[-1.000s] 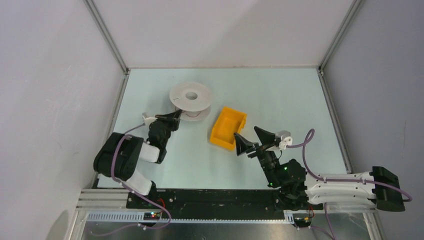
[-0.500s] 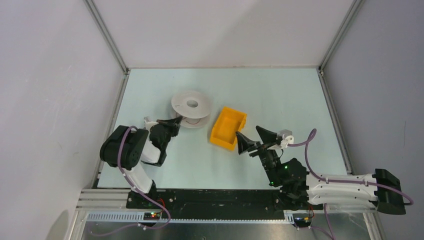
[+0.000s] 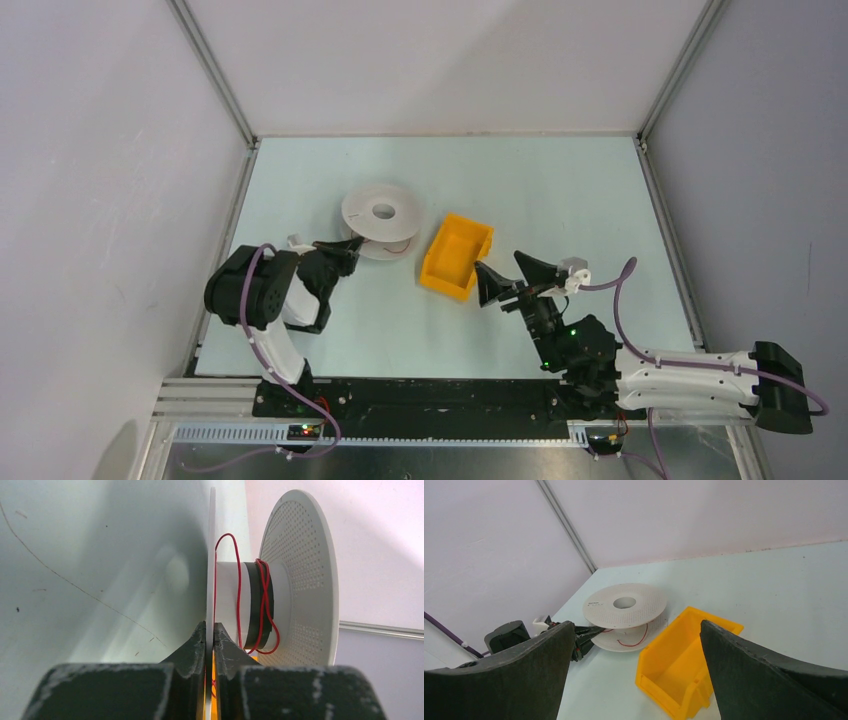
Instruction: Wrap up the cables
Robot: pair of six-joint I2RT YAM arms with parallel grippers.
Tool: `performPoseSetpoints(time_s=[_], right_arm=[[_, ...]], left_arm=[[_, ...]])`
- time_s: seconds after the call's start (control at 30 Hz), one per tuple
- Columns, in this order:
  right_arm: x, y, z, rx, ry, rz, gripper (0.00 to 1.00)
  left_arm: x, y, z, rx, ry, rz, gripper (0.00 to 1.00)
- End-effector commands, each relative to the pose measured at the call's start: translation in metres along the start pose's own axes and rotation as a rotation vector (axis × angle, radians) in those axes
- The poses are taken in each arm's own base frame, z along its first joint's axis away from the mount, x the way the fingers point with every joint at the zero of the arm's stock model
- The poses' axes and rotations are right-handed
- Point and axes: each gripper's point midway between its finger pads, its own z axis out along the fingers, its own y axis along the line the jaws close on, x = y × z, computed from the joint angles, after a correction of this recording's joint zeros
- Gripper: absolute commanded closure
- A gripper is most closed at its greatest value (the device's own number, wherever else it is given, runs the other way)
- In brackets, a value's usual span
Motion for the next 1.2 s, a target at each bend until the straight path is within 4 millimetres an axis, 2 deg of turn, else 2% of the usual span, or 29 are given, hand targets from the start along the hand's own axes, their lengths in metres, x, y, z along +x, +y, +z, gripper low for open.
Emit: performPoseSetpoints(time_s=[0.0, 0.13, 0.43, 0.53, 0.67, 0.83, 1.17], right_arm=[[-0.005, 0.000, 0.001, -0.001, -0.011, 0.031, 0.01], [-0.005, -0.001, 0.001, 0.002, -0.010, 0.033, 0.01], [-0.007, -0.003, -0.001, 0.001, -0.008, 0.047, 0.01], [-0.008, -0.003, -0.001, 0.001, -0.008, 0.052, 0.01], [-0.007, -0.005, -0.002, 0.011, -0.002, 0.060, 0.01], [-0.007, -0.009, -0.003, 0.024, 0.002, 0.068, 0.01], [-0.011, -0.017, -0.006, 0.042, 0.005, 0.090, 0.01]], left_arm=[[-0.005, -0.014, -0.004, 0.068, 0.000, 0.046, 0.86], [-0.009, -0.015, -0.007, 0.075, -0.005, 0.055, 0.73], [-0.016, -0.015, -0.016, 0.071, -0.020, 0.041, 0.61], [-0.020, -0.012, -0.021, 0.059, -0.032, 0.041, 0.54], [-0.028, -0.014, -0.027, 0.055, -0.057, 0.034, 0.51], [-0.041, -0.004, -0.034, -0.012, -0.102, 0.023, 0.48], [-0.063, 0.002, -0.048, -0.112, -0.186, 0.049, 0.45]])
